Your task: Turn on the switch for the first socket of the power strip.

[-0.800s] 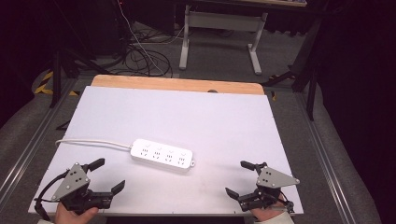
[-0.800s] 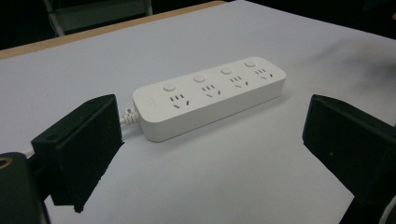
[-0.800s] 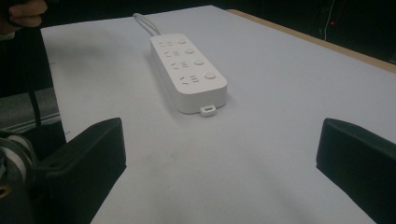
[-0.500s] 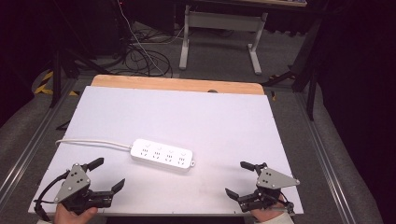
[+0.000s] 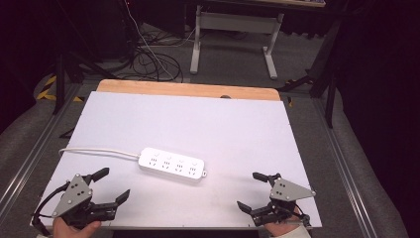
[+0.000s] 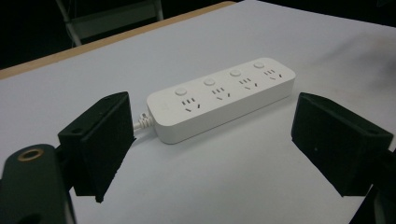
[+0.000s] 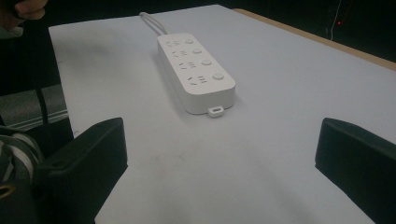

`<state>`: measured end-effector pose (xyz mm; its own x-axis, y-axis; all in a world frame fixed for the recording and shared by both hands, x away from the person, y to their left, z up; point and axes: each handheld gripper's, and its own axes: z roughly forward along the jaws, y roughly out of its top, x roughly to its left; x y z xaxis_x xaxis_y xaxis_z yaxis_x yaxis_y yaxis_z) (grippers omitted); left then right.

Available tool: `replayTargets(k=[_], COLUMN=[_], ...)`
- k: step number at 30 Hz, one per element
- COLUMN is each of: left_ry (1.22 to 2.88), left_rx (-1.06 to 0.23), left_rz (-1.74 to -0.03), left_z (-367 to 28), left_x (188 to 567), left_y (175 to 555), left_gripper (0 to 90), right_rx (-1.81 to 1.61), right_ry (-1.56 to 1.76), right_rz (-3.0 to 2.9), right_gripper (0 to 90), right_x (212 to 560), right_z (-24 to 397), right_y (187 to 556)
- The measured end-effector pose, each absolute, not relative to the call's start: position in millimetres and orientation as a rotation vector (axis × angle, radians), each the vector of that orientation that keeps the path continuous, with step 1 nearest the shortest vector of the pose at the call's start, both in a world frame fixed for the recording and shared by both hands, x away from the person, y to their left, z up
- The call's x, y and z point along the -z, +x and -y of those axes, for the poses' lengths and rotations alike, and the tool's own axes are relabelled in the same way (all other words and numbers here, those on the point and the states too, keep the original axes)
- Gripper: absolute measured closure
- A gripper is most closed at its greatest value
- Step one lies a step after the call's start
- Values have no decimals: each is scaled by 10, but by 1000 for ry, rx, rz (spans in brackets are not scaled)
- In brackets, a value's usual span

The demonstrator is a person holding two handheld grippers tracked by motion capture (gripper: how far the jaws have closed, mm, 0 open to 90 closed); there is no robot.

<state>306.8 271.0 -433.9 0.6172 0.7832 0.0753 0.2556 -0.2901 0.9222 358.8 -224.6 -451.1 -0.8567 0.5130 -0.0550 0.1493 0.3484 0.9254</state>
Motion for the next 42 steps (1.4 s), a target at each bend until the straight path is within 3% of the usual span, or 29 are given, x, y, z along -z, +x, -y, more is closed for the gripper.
replayTargets(k=[23, 35, 42], left_ry=[1855, 1887, 1916], left_rx=[-666, -558, -568], left_rz=[-851, -842, -818], left_z=[-2624, -2466, -2405], left_x=[4180, 4039, 3956], left_y=[3253, 3522, 3648], left_gripper=[158, 247, 290], right_rx=[-1517, -1531, -1532], right_ry=[581, 564, 568], right_rz=[-2295, -2302, -2305], right_gripper=[30, 30, 30], right_x=[4518, 4520, 4529], right_z=[2216, 2217, 2225], right_y=[3585, 3579, 3579])
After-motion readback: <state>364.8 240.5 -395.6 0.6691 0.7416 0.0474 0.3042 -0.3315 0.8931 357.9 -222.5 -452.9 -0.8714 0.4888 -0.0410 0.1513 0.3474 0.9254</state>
